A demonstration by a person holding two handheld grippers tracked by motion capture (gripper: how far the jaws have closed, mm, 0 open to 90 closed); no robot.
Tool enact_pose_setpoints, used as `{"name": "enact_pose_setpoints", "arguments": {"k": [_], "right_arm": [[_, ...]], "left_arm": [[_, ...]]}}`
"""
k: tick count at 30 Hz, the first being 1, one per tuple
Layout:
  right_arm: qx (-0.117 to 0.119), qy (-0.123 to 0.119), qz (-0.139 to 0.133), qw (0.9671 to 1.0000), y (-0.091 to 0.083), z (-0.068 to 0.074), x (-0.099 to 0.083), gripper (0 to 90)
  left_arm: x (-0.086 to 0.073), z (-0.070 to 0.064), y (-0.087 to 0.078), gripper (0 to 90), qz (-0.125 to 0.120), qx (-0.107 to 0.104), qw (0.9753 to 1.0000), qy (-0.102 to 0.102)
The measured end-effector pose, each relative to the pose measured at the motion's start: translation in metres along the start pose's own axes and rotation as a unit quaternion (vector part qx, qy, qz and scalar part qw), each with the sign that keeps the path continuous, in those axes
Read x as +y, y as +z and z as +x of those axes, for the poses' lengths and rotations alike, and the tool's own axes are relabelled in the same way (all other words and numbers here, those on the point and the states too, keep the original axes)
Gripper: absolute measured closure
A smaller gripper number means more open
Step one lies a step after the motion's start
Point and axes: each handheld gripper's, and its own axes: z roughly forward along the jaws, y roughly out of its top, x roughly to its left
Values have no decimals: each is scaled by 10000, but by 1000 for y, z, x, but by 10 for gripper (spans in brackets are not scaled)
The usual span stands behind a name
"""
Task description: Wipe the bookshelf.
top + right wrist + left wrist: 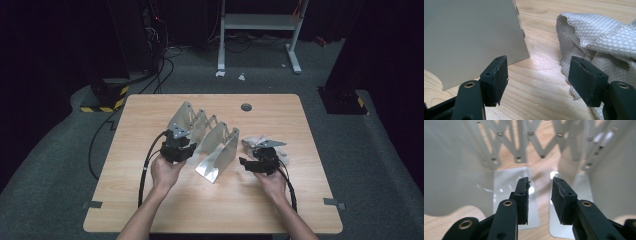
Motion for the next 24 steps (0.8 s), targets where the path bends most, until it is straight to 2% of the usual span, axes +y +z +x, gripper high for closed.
{"name": "enact_pose_setpoints", "arguments": {"k": [3,5,7,15,24], "right_arm": [[-14,-52,27,10000,0,1,0,326],[-41,-79,31,10000,-1,1,0,330],[-57,-101,26,9999,-2,1,0,332],[-60,-148,6,9999,-6,3,1,334],[-36,-162,-20,9999,-8,2,0,331]], "left_arm": [[1,-8,4,662,21,-127,9999,69],[2,-11,7,680,8,-117,9999,106],[3,-11,8,686,9,-227,9997,69],[5,-13,11,746,11,-373,9993,90],[20,-23,19,746,-18,-527,9985,176]]}}
